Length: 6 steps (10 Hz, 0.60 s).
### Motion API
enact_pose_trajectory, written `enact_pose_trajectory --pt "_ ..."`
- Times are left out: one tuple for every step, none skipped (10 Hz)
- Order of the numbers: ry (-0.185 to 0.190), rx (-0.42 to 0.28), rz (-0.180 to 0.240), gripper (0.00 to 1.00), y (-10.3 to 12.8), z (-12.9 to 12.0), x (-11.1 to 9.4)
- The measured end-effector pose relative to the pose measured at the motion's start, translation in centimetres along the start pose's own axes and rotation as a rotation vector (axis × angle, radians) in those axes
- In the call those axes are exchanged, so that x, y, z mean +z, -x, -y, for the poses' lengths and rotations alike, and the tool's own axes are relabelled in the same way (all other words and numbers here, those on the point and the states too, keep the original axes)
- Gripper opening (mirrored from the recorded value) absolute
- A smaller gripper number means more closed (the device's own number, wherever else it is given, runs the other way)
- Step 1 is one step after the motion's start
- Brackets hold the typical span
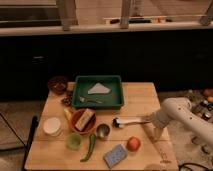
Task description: Place brush in paper cup
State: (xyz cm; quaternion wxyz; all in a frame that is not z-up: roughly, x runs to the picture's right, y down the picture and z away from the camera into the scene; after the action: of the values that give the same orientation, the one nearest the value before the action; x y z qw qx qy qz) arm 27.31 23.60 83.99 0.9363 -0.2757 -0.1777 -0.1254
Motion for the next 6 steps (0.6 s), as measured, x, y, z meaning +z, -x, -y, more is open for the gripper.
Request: enact_pose_trajectory --pt "0.0 0.0 0.0 0.73 0.0 -0.01 -0.01" --pt "0.0 0.0 0.0 0.75 0.0 -0.01 -0.01" --pt "0.0 0.0 0.0 0.79 0.0 -0.01 -0.02" --pt "0.0 0.0 0.0 0.8 0.0 -0.02 -0.04" --pt "0.0 0.0 0.001 0.8 0.0 -0.03 -0.04" --pt "0.001 0.0 0.001 0.8 0.0 -0.03 -0.04"
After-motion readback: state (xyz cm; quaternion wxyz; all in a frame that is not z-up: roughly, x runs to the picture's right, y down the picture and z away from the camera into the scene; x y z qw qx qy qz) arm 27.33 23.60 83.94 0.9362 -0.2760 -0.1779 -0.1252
